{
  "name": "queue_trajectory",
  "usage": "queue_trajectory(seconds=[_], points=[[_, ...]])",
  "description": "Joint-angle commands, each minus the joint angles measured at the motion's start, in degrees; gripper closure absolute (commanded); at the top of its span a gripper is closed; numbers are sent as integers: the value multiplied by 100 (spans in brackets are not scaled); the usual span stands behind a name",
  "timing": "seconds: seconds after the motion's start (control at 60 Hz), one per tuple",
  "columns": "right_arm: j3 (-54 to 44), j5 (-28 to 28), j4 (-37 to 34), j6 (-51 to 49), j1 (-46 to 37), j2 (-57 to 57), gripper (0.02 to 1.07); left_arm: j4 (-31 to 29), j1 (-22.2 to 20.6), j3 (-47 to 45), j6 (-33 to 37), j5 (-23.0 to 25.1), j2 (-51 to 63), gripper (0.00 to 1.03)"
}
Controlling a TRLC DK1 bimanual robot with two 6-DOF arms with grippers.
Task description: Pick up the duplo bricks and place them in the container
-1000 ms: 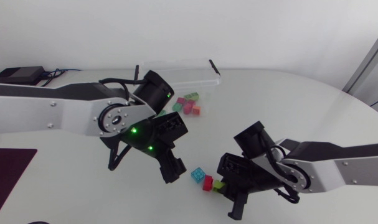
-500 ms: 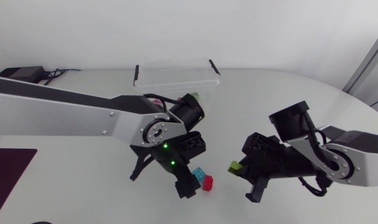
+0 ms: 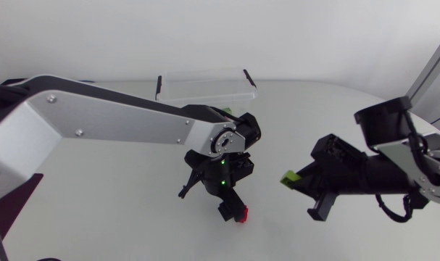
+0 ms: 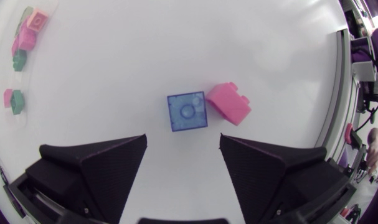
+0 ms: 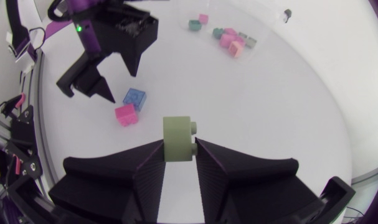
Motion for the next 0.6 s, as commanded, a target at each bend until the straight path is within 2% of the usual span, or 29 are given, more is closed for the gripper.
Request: queue_trajectory(seconds=[0.0,0.267,0.4,0.55,0.583], points=[[373,-211,-91,-106,-325,-76,79,-118,-31,268,-184,-35,295,27],[953,-1037,-232,-97,-1353,-103,79,-294,-102,593,-254,-44,726,30],[1094,-1169,-232,-97,-1538,-59,79,-356,-102,804,-298,-35,866,35],[1296,-1196,-126,61,-1573,73,79,-364,-137,910,-386,-44,998,52],[1349,-1196,-21,158,-1555,126,79,-338,-137,918,-430,-44,1007,70]])
